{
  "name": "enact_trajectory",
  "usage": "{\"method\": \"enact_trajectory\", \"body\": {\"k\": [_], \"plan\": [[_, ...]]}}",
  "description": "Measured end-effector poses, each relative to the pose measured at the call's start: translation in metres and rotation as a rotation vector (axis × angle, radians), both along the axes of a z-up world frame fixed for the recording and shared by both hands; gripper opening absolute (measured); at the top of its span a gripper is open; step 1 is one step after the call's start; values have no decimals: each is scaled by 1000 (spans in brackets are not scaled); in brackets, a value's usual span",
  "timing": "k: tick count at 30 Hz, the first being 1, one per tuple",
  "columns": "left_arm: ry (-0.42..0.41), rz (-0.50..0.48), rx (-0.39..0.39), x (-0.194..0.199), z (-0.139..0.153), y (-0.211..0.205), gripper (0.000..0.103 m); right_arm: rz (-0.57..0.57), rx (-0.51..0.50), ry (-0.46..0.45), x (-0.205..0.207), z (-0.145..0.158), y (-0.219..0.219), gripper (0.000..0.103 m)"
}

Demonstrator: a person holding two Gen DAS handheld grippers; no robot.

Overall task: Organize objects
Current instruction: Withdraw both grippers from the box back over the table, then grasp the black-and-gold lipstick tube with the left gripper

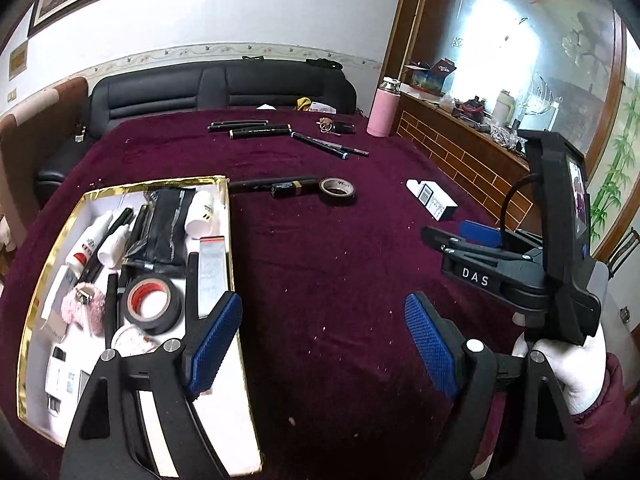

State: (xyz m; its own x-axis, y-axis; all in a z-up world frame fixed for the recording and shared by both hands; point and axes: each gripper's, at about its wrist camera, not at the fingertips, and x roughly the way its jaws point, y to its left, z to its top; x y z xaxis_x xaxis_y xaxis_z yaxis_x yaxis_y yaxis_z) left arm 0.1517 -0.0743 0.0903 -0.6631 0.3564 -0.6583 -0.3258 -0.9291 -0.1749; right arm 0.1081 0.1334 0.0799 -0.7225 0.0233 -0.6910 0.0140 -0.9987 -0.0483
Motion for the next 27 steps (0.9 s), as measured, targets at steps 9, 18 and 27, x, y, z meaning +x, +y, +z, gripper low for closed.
{"method": "enact_trajectory", "body": {"k": [9, 18, 27], "plan": [[-45, 2, 12, -21, -8, 5, 79, 2, 40, -23, -17, -3, 5, 53], [-82, 10, -2, -62, -13, 16, 79, 16, 38, -58, -55, -10, 15, 54], [-136, -57, -65, -155, -15, 39, 78, 65, -333, -75, -127, -3, 61, 54]]}}
